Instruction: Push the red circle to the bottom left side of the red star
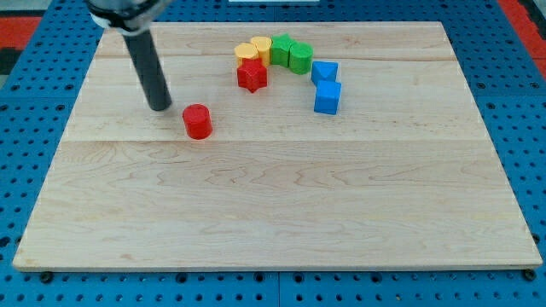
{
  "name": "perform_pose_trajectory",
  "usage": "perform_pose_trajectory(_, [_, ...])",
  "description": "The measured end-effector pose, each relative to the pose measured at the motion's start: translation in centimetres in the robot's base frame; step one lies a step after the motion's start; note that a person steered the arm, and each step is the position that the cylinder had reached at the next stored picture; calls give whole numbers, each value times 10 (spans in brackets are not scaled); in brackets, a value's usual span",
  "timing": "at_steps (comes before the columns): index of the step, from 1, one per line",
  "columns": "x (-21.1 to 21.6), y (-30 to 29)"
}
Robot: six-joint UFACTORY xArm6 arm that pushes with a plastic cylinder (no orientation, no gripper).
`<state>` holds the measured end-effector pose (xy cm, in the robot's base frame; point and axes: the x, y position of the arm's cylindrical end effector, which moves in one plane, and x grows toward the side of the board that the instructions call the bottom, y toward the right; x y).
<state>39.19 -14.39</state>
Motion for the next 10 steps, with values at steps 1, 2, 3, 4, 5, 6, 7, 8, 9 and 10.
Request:
perform_pose_trajectory(1, [11,82])
perform_pose_trajectory(2, [27,138])
perform_pose_trajectory(3, [98,119])
perform_pose_trajectory(4, [77,97])
perform_pose_trajectory(5, [59,101])
perform_pose_trajectory(6, [28,83])
perform_pose_trajectory(7, [4,74])
perform_pose_trajectory(8, [20,54])
perform_pose_trajectory(9, [11,29])
perform_pose_trajectory(10, [-8,32])
